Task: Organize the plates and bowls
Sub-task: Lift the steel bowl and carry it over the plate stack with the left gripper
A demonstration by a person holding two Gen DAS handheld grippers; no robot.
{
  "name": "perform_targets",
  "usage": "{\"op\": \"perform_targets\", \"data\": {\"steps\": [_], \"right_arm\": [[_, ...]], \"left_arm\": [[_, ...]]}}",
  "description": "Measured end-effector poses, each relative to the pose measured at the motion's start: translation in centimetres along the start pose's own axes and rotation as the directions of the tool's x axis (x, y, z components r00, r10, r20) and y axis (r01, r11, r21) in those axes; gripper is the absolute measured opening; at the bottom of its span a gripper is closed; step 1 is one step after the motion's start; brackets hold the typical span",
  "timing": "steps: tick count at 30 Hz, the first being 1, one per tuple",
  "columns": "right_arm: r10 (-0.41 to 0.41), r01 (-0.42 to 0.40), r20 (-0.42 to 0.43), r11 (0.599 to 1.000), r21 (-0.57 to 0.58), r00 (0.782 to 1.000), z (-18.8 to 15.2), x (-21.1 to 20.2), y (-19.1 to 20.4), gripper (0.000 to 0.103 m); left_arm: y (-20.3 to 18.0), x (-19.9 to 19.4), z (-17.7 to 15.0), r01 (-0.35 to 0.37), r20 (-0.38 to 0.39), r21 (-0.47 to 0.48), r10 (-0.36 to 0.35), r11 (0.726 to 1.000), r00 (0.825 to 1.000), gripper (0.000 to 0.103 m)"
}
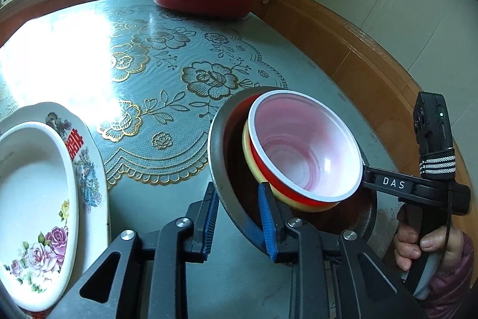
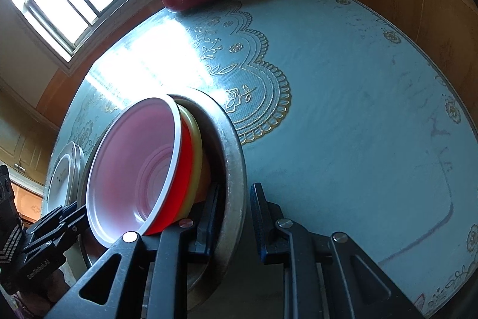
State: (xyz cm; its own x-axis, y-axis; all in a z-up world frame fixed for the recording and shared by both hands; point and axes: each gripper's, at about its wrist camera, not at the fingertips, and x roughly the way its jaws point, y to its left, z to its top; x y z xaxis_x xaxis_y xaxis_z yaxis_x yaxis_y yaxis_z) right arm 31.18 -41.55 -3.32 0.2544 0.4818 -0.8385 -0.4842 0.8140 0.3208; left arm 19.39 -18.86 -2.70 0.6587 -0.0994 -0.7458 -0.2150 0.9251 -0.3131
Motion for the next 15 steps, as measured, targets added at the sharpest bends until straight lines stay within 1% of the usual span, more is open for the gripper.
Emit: {"op": "perform_targets", "data": {"steps": [2, 5, 7, 10, 15], "right_arm": [[-0.001, 0.001, 0.003, 1.0, 0.004, 1.0, -0.1, 0.0, 0.0, 0.02], [-0.002, 0.002, 0.018, 1.0, -0.003, 1.0, -0.4, 0.0, 0.0, 0.019], [-0.006, 0.006, 0.022, 1.0, -0.015, 1.0, -0.5, 0.0, 0.2, 0.014], [0.001, 0.0, 0.02, 1.0, -0.021, 1.0, -0.6, 0.1, 0.2, 0.011], [-0.007, 0.008, 0.025, 0.998, -0.064, 1.0, -1.2, 0.0, 0.7, 0.009]], "left_arm": [[-0.1, -0.1, -0.1, 0.014, 0.0, -0.005, -0.014, 1.0, 1.0, 0.023], [-0.1, -0.1, -0.2, 0.028, 0.001, -0.013, -0.027, 1.0, 1.0, 0.023], [-0.2, 0.0, -0.1, 0.035, -0.001, -0.014, -0.035, 0.999, 0.999, 0.022], [-0.5, -0.1, -0.4, 0.043, 0.002, -0.018, -0.043, 0.999, 0.999, 0.022], [-0.8, -0.4, -1.0, 0.061, 0.007, -0.027, -0.061, 0.998, 0.998, 0.023]]}}
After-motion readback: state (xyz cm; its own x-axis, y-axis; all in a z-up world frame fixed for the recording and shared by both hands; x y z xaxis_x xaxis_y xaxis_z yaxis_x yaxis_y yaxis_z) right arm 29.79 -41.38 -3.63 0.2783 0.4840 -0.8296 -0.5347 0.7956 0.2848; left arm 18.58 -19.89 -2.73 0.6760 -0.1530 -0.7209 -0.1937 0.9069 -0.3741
